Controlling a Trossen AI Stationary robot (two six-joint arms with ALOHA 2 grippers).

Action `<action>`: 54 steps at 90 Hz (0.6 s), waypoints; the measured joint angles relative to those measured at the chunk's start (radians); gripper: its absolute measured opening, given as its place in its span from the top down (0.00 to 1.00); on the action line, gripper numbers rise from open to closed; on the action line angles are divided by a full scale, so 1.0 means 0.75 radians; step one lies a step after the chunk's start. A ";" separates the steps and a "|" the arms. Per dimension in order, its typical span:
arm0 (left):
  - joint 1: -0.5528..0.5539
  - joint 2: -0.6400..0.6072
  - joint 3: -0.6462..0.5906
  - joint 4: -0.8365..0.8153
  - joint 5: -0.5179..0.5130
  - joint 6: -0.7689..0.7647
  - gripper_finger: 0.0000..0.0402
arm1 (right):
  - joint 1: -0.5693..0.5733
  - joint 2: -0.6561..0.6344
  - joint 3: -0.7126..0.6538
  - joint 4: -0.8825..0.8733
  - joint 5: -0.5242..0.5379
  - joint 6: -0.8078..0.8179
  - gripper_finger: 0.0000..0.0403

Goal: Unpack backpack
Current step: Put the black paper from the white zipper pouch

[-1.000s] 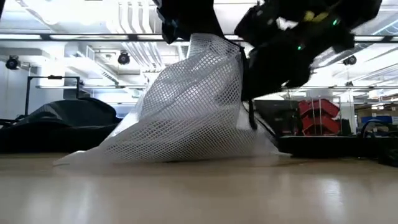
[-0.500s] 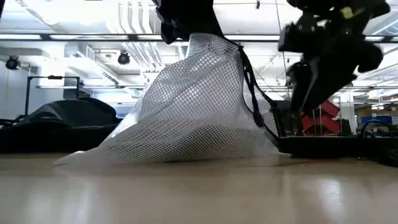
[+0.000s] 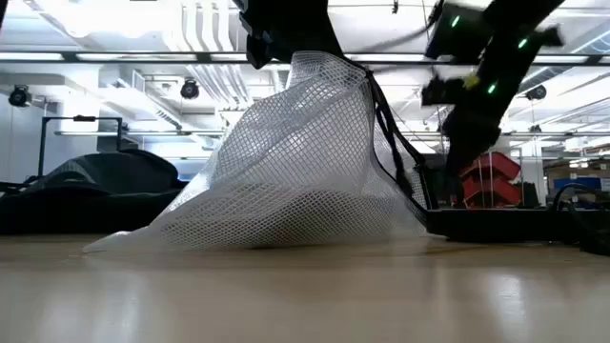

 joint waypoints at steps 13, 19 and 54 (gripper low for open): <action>0.000 0.000 -0.001 0.000 0.000 0.000 1.00 | -0.147 0.113 -0.045 0.239 -0.275 -0.074 0.36; 0.000 0.000 -0.001 0.000 0.000 0.005 1.00 | -0.190 0.187 -0.051 0.282 -0.274 -0.098 0.32; 0.000 0.001 -0.001 0.003 -0.001 0.010 1.00 | -0.253 0.488 -0.025 0.510 -0.241 -0.133 0.27</action>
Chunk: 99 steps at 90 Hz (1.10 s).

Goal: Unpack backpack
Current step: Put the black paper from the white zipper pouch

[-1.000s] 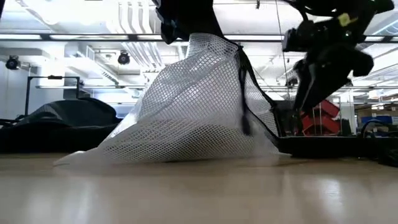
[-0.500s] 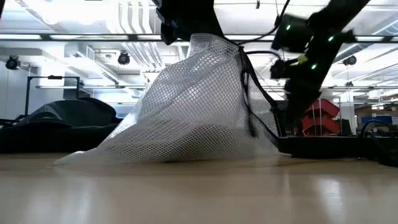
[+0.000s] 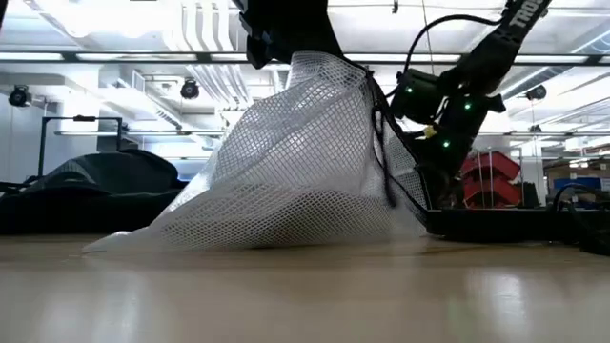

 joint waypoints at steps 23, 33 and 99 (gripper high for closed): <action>0.000 0.000 -0.001 0.004 -0.001 0.000 1.00 | 0.000 -0.053 -0.015 -0.033 0.005 -0.121 0.74; 0.000 0.001 -0.001 0.005 -0.001 0.000 1.00 | 0.001 -0.098 -0.017 -0.068 0.008 -0.197 0.96; -0.002 0.001 -0.002 0.014 -0.001 -0.009 1.00 | -0.007 -0.443 -0.141 -0.304 -0.075 0.013 0.27</action>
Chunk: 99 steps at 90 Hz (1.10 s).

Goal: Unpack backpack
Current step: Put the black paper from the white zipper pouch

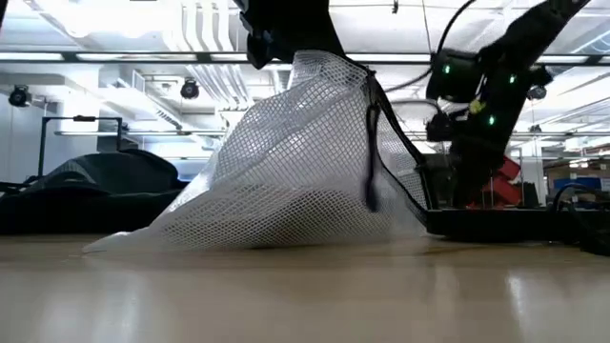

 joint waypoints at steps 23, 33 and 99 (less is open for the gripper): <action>0.000 0.000 0.000 0.003 0.000 0.027 1.00 | -0.039 0.202 0.001 0.156 -0.024 -0.057 0.17; 0.000 0.000 0.000 0.003 0.001 0.034 1.00 | -0.069 0.254 0.009 0.191 -0.069 -0.069 0.23; 0.001 0.000 0.000 0.003 0.000 0.034 1.00 | -0.025 -0.212 -0.006 -0.121 -0.104 -0.111 0.99</action>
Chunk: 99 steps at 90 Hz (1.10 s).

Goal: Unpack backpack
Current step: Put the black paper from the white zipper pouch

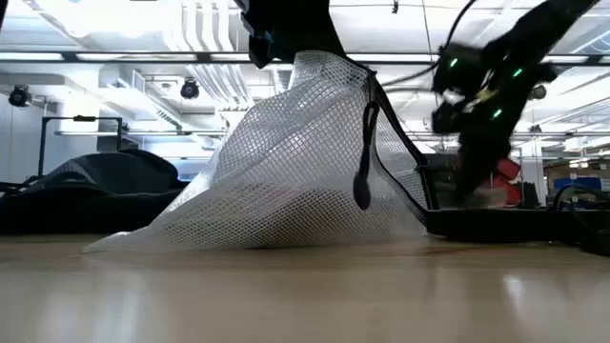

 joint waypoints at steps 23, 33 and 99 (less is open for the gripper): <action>0.008 0.000 0.000 0.012 -0.012 -0.011 1.00 | 0.338 -0.463 0.002 -0.137 -0.012 0.141 1.00; 0.014 0.000 0.000 0.015 -0.034 -0.022 1.00 | 0.529 -0.572 0.002 -0.132 -0.017 0.201 1.00; 0.041 0.000 0.000 0.040 -0.035 -0.025 1.00 | 1.037 0.243 0.204 0.089 0.271 0.022 1.00</action>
